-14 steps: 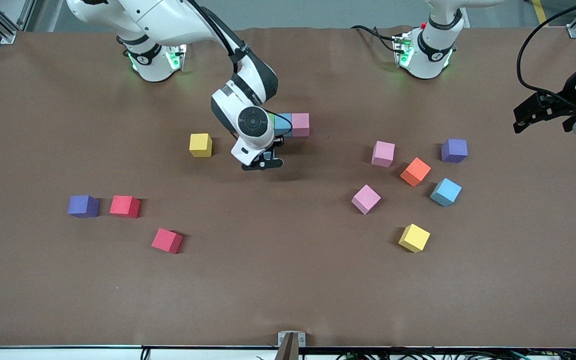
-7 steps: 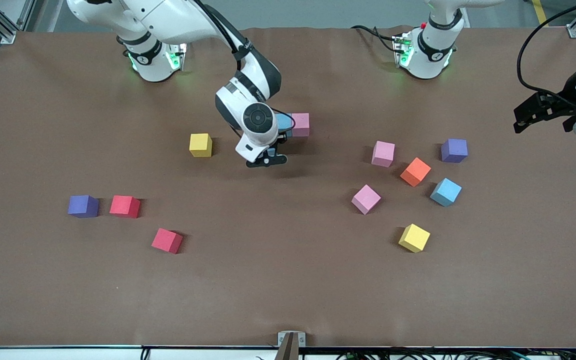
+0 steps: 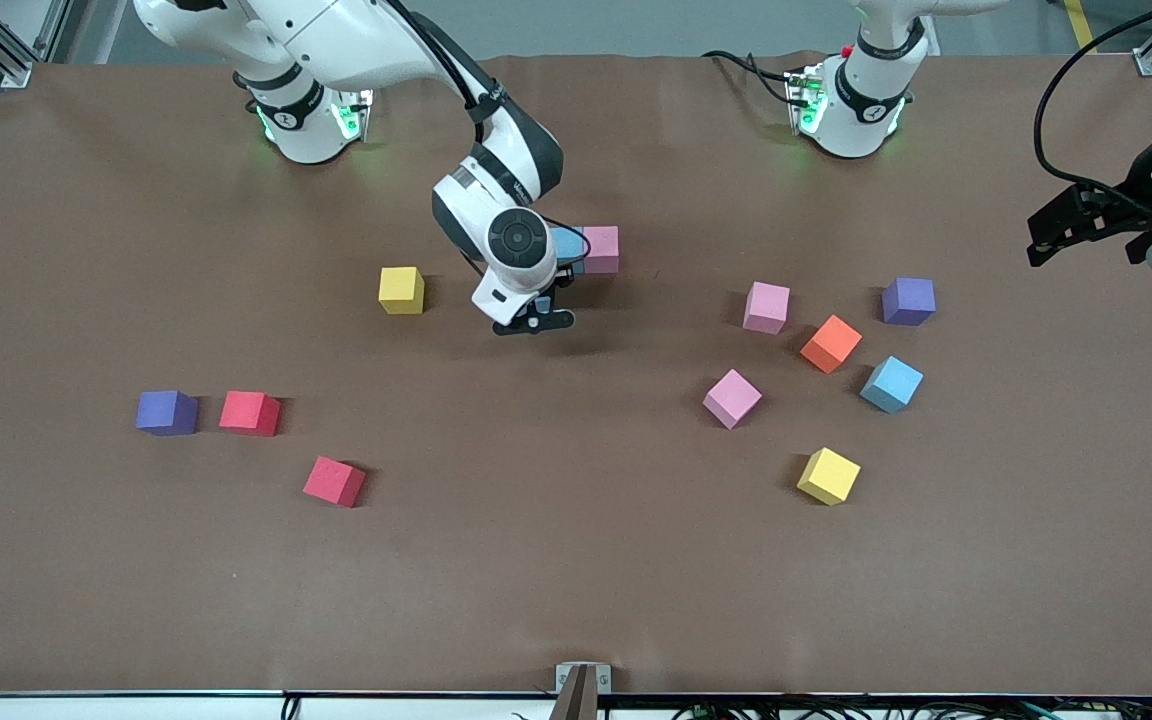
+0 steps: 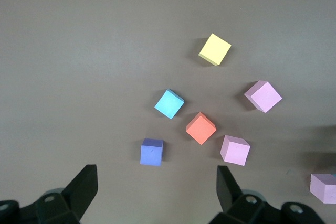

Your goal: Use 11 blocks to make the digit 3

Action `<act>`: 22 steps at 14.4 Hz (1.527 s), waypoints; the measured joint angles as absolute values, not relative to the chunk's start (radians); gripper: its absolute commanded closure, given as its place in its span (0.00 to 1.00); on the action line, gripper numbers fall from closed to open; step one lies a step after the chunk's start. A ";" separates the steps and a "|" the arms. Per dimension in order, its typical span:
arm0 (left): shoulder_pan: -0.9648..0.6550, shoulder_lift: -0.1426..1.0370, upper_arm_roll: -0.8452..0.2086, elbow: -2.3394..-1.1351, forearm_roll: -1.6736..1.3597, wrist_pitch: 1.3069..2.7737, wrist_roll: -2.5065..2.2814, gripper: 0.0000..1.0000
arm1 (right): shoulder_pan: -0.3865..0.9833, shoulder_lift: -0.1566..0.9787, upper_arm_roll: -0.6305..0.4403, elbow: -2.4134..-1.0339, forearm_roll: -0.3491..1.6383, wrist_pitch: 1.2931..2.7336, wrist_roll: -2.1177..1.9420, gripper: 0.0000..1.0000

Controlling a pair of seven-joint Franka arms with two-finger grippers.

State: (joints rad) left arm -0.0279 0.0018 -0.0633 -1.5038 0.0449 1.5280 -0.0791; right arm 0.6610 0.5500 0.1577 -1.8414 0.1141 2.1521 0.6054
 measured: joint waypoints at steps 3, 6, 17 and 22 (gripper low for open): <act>-0.028 0.002 -0.063 -1.504 0.045 1.528 -0.079 0.00 | 0.663 0.551 0.158 -1.842 0.114 2.152 0.605 0.58; -0.028 0.002 -0.063 -1.504 0.045 1.527 -0.079 0.00 | 0.672 0.556 0.158 -1.846 0.114 2.152 0.605 0.59; -0.028 0.002 -0.063 -1.504 0.045 1.527 -0.079 0.00 | 0.676 0.557 0.157 -1.853 0.114 2.152 0.605 0.58; -0.028 0.002 -0.063 -1.505 0.045 1.527 -0.079 0.00 | 0.679 0.557 0.157 -1.854 0.114 2.152 0.605 0.58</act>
